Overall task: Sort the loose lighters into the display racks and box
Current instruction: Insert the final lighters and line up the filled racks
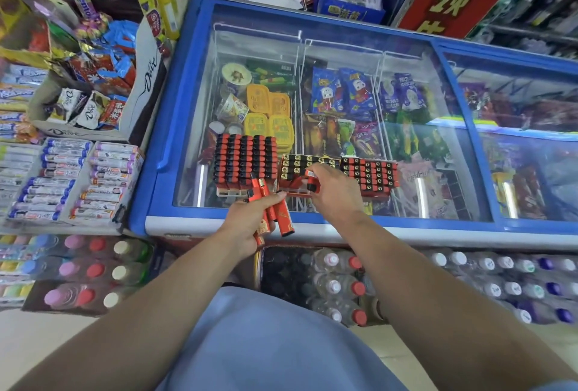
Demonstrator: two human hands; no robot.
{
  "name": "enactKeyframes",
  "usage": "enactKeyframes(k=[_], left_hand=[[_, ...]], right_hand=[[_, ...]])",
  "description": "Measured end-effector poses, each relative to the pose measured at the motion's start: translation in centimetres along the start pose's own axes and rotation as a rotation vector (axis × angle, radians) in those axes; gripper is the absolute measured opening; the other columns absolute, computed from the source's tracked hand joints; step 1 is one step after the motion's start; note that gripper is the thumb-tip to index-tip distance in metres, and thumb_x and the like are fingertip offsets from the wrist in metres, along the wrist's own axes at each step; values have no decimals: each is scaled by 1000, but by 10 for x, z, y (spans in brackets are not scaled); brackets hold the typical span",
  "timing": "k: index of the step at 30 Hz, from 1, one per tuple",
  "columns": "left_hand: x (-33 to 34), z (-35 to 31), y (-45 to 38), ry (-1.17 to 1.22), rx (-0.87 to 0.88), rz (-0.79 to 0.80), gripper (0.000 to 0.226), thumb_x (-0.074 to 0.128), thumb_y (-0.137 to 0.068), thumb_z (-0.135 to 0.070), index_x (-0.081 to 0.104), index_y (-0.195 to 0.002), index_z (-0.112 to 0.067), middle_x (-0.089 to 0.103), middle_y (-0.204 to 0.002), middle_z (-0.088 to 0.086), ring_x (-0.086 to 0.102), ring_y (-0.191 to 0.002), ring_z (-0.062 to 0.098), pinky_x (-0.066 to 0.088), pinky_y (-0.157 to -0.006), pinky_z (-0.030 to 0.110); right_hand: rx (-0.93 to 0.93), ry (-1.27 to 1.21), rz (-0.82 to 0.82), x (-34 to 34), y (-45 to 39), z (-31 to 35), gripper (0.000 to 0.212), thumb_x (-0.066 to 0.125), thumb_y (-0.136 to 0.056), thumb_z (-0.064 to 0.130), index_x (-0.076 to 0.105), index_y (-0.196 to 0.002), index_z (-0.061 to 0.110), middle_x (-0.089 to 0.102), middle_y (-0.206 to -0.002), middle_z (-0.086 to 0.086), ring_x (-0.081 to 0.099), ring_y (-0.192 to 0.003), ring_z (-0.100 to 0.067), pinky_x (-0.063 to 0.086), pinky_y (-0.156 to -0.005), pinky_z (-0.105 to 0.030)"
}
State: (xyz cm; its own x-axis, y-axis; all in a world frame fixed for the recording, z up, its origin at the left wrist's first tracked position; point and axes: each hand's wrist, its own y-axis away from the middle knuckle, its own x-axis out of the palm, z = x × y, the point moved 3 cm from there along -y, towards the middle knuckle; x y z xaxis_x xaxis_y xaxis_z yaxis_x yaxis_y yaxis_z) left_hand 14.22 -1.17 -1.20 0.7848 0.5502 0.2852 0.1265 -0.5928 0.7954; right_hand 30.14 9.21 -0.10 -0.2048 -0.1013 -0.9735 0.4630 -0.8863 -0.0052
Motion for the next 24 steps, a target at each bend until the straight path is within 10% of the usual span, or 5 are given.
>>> enactKeyframes(k=[7,12,24], left_hand=[[3,-3,-2,3,6,-36,22,88,-79,-19,71,-91,-12,73,-83,8,61,-58,13,48,-53,24],[4,-7,-2,19,12,-57,25,88,-79,-20,72,-95,-10,73,-80,7,61,-55,12,50,-50,23],[16,-2,-6,-19,-40,6,22,88,-78,-22,72,-89,-12,70,-77,7,56,-55,14,47,-52,24]], right_hand=[[-79,113,39,-2,-3,7,29,70,-85,12,61,-110,22,64,-102,6,64,-89,-21,31,-59,-28],[10,-13,-33,0,-4,14,39,75,-88,19,61,-124,24,69,-116,6,67,-103,-19,50,-71,-33],[907,-1322,274,-28,31,3,43,82,-83,45,72,-107,11,75,-79,-2,61,-61,-11,43,-46,-21]])
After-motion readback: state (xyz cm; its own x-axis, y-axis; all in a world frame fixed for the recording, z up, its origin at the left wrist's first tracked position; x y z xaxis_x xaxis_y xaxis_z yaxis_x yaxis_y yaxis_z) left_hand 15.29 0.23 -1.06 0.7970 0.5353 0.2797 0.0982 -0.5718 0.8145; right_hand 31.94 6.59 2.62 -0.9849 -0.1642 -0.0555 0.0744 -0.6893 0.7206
